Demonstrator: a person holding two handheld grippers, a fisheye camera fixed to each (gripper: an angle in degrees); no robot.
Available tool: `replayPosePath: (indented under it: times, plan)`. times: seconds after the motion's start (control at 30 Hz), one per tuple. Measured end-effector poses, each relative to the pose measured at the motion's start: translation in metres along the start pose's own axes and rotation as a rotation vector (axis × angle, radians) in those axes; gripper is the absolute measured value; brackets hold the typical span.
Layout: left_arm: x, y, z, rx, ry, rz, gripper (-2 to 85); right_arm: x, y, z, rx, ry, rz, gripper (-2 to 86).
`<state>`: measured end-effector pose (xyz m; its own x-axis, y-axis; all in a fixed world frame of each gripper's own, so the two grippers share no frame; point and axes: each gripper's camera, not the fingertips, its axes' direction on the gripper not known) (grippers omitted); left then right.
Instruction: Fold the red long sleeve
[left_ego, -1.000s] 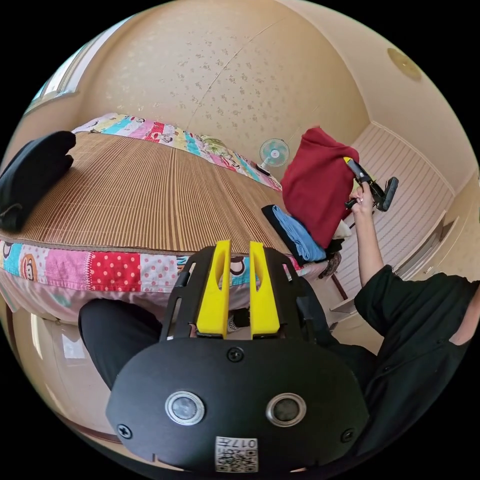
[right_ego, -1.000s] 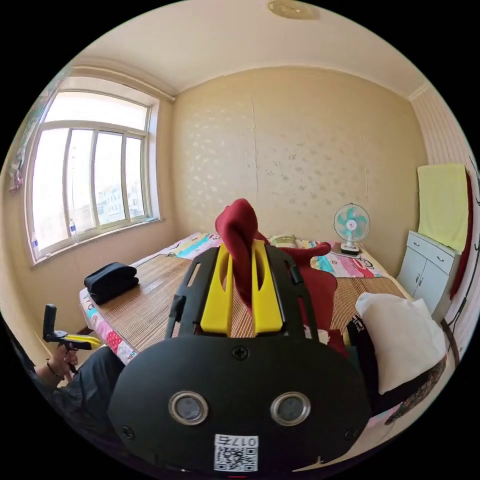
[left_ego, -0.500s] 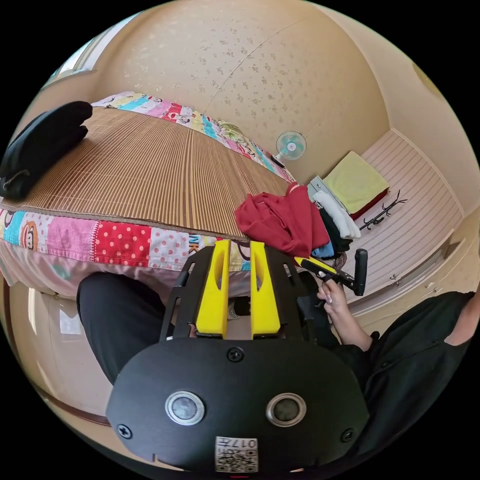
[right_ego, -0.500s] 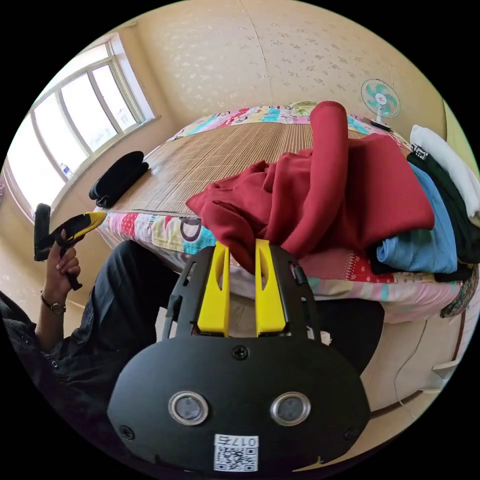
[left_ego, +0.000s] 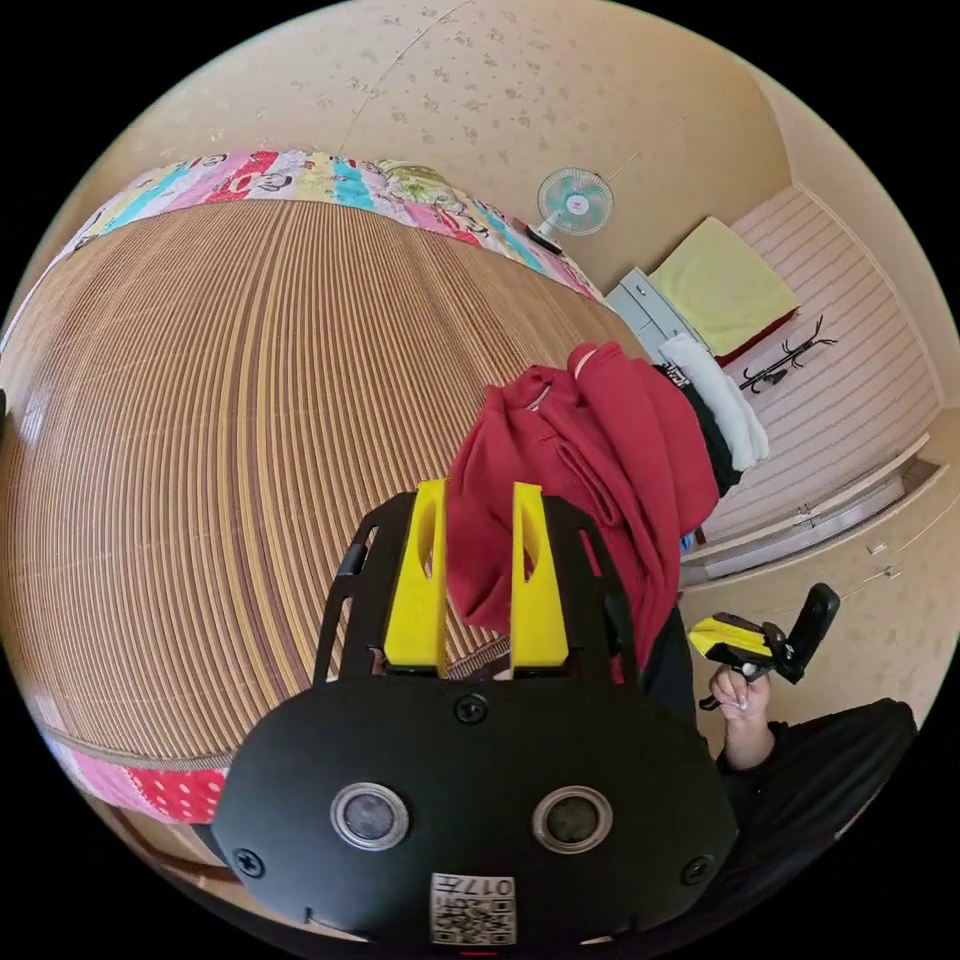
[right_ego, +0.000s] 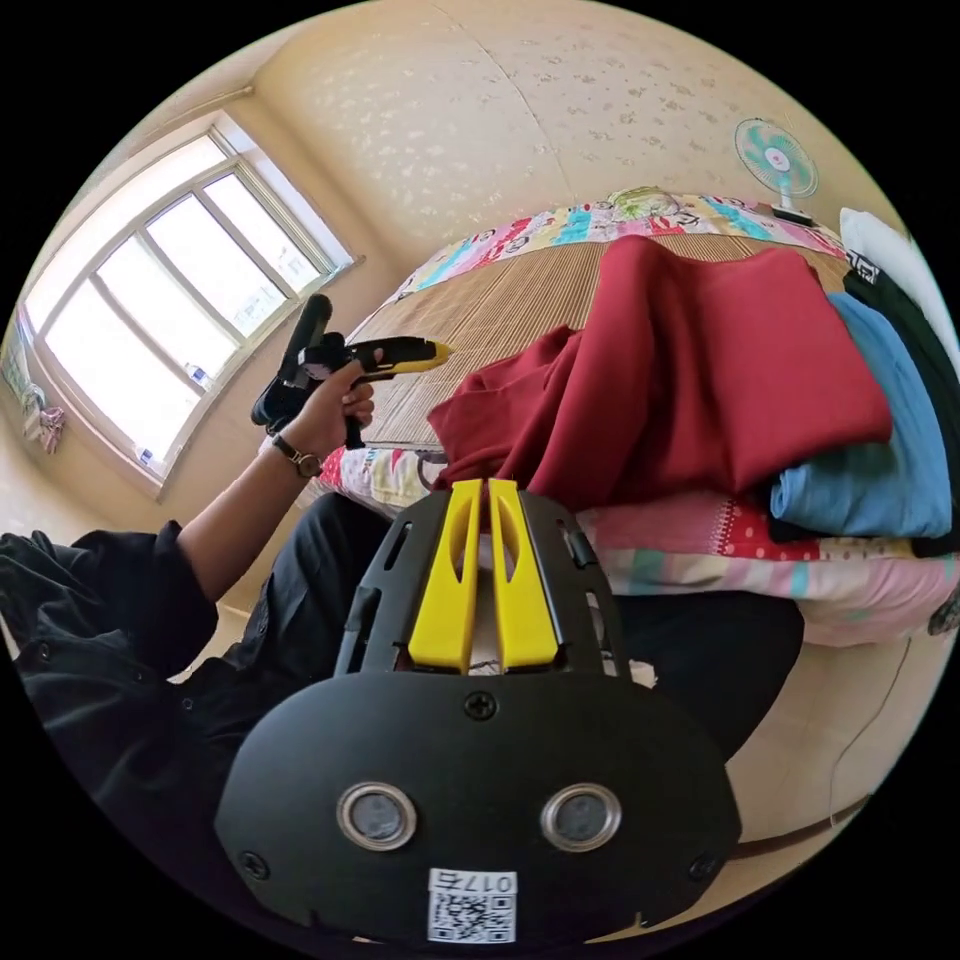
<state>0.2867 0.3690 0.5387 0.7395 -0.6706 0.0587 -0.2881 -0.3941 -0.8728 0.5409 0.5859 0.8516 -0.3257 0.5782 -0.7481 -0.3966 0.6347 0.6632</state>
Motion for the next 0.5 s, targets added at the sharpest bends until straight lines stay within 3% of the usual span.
replayPosePath:
  times: [0.07,0.13,0.27,0.37,0.43,0.5]
  plan:
    - [-0.021,-0.013,0.034,-0.109,-0.058,-0.077,12.1,0.009,0.002,-0.01,-0.003,0.018,0.015,1.8]
    - [-0.025,-0.003,0.034,-0.04,-0.087,-0.082,11.4,0.023,0.002,-0.025,-0.003,0.069,0.021,1.7]
    - [-0.027,0.021,0.044,-0.078,-0.015,-0.083,6.6,0.075,0.005,-0.079,0.088,0.13,0.139,1.2]
    - [-0.067,0.035,0.035,-0.064,0.223,-0.158,4.8,0.111,0.006,-0.104,0.157,0.067,0.229,0.9]
    - [-0.1,0.047,-0.006,0.139,0.585,-0.132,3.9,0.121,0.005,-0.116,0.199,0.026,0.252,0.8]
    - [-0.109,0.052,-0.049,0.305,0.731,-0.039,2.2,0.123,0.003,-0.129,0.255,-0.022,0.239,0.6]
